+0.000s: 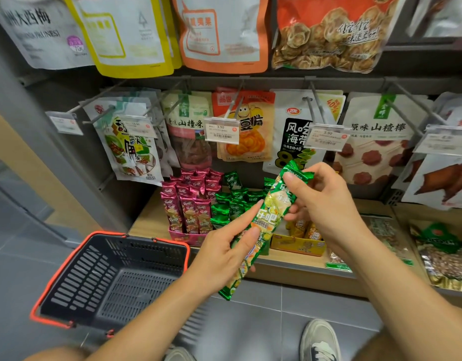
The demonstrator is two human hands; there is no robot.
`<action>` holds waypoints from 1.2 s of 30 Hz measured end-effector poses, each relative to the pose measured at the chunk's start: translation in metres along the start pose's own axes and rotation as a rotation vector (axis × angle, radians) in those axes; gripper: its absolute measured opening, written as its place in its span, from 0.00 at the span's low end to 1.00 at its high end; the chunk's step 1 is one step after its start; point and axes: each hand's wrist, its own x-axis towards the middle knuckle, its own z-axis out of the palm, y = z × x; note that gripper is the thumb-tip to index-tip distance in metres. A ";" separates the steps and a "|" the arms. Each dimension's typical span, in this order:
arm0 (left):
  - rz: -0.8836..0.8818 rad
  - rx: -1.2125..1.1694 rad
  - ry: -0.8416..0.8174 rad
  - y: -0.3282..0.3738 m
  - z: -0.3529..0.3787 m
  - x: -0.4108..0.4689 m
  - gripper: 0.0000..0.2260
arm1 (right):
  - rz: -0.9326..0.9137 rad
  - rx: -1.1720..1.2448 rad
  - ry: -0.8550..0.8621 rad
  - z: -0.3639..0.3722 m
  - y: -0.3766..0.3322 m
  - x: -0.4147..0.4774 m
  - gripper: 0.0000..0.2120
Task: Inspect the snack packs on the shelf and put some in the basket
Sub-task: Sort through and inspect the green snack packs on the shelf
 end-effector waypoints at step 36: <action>0.018 0.185 0.332 0.004 -0.069 0.043 0.18 | -0.162 -0.805 -0.689 0.030 0.030 0.069 0.13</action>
